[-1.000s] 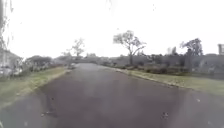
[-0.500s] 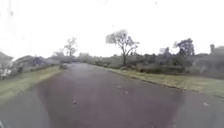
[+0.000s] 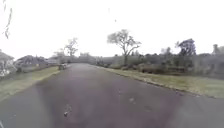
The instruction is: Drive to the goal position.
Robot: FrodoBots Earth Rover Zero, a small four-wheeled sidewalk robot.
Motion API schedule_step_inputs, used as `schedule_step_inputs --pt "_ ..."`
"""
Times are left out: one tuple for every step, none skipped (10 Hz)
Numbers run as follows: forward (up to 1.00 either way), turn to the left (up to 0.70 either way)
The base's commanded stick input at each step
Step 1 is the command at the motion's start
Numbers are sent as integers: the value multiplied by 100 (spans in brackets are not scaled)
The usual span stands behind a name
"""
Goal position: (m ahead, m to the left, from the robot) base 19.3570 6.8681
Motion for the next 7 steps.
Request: schedule_step_inputs --pt "70 0" --pt "70 0" --pt "70 0" --pt "70 0" --pt "70 0" --pt "70 0" --pt "70 0"
